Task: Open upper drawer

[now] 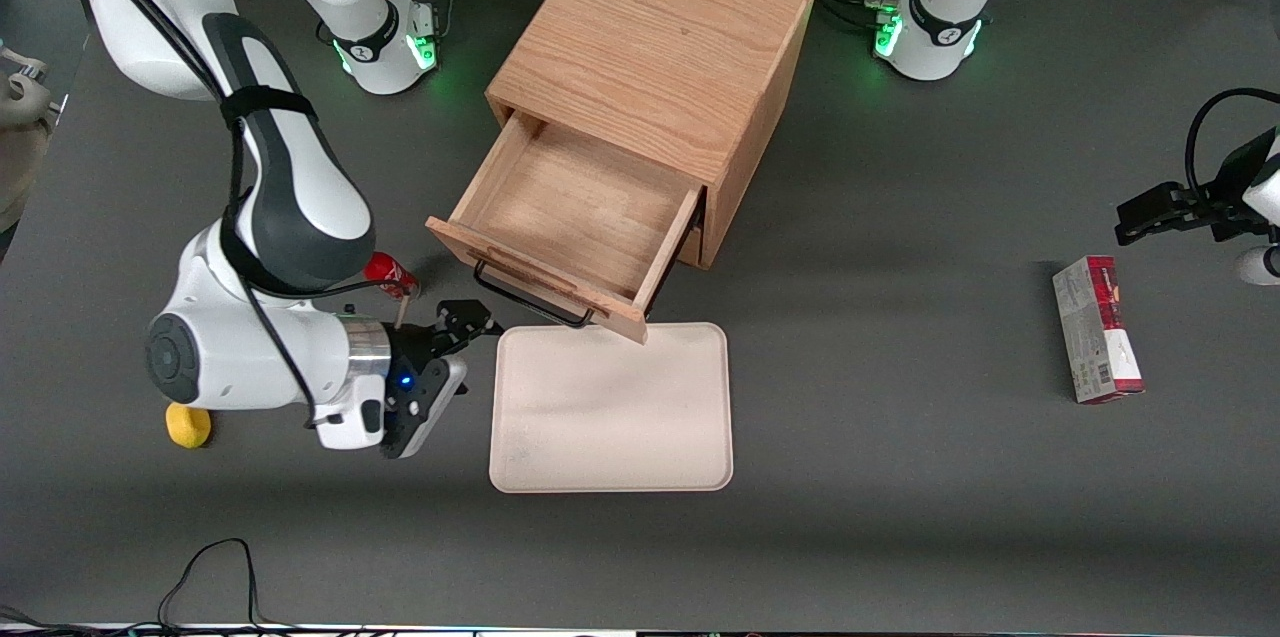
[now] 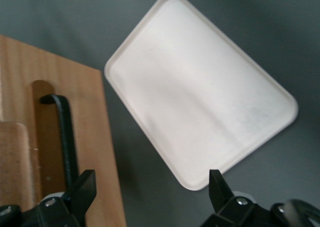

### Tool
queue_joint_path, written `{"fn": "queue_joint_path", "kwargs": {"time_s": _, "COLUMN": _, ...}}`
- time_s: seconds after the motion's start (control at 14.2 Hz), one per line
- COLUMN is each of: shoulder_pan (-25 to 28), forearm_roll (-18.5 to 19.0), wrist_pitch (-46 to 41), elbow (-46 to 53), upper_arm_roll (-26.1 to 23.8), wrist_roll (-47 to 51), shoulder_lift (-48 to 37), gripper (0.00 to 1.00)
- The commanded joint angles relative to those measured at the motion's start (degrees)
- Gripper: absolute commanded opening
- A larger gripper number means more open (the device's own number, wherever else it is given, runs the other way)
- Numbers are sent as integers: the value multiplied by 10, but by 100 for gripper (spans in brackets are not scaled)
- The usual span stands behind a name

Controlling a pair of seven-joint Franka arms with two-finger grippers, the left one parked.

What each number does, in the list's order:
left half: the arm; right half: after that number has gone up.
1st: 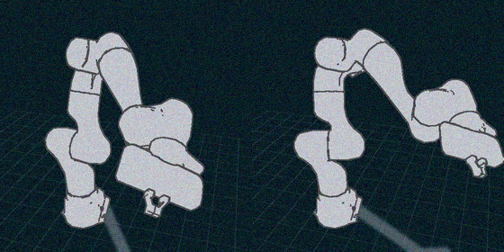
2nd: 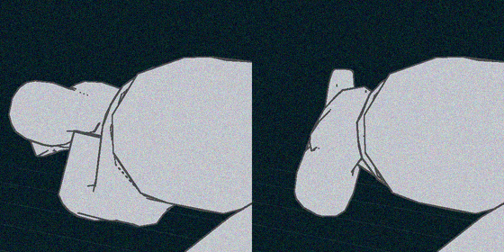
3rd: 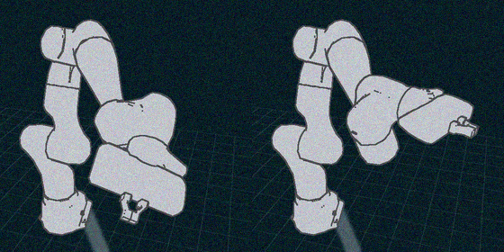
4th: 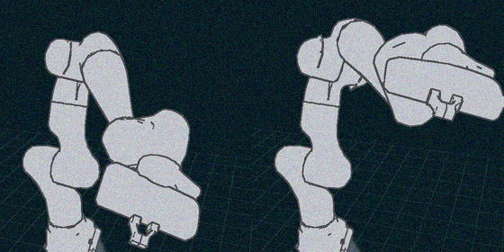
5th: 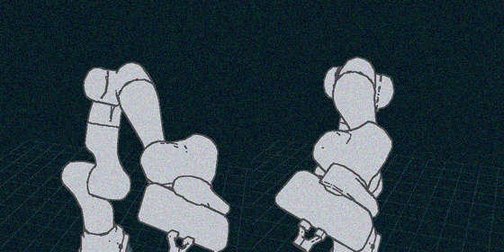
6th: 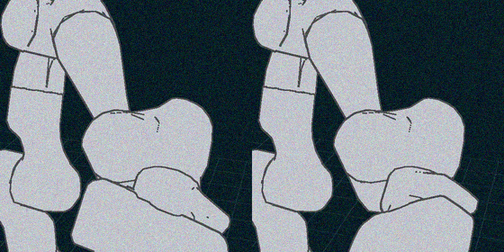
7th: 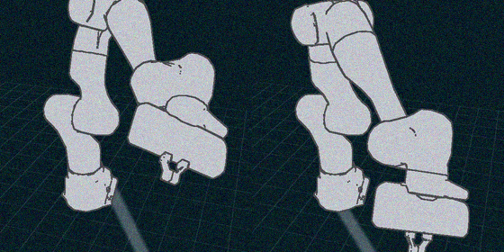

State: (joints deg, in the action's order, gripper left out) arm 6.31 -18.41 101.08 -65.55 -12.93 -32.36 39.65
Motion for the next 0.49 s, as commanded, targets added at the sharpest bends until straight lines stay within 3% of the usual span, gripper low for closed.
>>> {"fn": "queue_joint_path", "kwargs": {"time_s": 0.0, "shoulder_pan": 0, "forearm_roll": 5, "wrist_pitch": -11, "elbow": 12, "upper_arm_roll": 39, "wrist_roll": 60, "shoulder_lift": -16, "gripper": 100}}
{"fn": "queue_joint_path", "kwargs": {"time_s": 0.14, "shoulder_pan": 0, "forearm_roll": 70, "wrist_pitch": -12, "elbow": 10, "upper_arm_roll": 51, "wrist_roll": 113, "shoulder_lift": -33, "gripper": 100}}
{"fn": "queue_joint_path", "kwargs": {"time_s": 0.42, "shoulder_pan": 2, "forearm_roll": 113, "wrist_pitch": -32, "elbow": -81, "upper_arm_roll": 76, "wrist_roll": 114, "shoulder_lift": -125, "gripper": 100}}
